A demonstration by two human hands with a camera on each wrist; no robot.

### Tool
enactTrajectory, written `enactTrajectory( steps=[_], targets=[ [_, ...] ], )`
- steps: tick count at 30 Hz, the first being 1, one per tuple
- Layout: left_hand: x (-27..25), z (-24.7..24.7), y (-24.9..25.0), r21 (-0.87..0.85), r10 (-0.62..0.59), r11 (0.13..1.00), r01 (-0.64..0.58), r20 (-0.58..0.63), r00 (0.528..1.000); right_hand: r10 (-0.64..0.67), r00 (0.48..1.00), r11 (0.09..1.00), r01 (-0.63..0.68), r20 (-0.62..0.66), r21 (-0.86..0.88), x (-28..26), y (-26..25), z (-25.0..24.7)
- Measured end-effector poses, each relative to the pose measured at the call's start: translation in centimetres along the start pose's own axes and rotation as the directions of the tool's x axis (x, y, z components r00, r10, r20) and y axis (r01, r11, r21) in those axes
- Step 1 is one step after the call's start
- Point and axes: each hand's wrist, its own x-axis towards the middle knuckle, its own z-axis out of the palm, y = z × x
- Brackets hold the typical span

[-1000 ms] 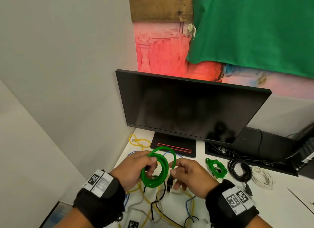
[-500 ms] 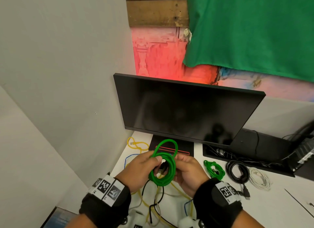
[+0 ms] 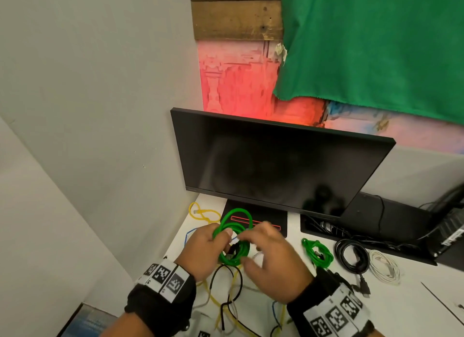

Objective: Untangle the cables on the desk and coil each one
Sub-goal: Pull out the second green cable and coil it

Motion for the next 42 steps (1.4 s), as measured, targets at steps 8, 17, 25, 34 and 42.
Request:
enactTrajectory(
  steps=[8,17,25,34,42],
  targets=[
    [0.0,-0.1,0.2,0.022,0.010,1.000,-0.011,0.059,0.998,-0.085,0.989,0.996,0.083,0.122,0.020,0.4,-0.7,0.9],
    [1.1,-1.4,-1.7,0.079,-0.196,0.978,0.193,0.027,0.980,0.008,0.958,0.722,0.192,-0.285,0.664,1.8,-2.0,-1.9],
    [1.5,-1.6,-0.6,-0.157,-0.186,0.974,0.166,-0.120,0.975,0.087,0.990,0.733,-0.139,0.111,0.666,0.5,0.6,-3.9],
    [0.6,-0.8,1.2,-0.419,-0.159,0.890,0.180,0.085,0.984,0.185,0.981,0.870,-0.192,-0.060,-0.454,1.1,2.2,-1.3],
    [-0.2,0.4,2.0,-0.522,-0.115,0.822,0.229,0.242,0.964,0.414,0.884,0.847,-0.287,-0.216,0.448,3.3,2.5,0.0]
  ],
)
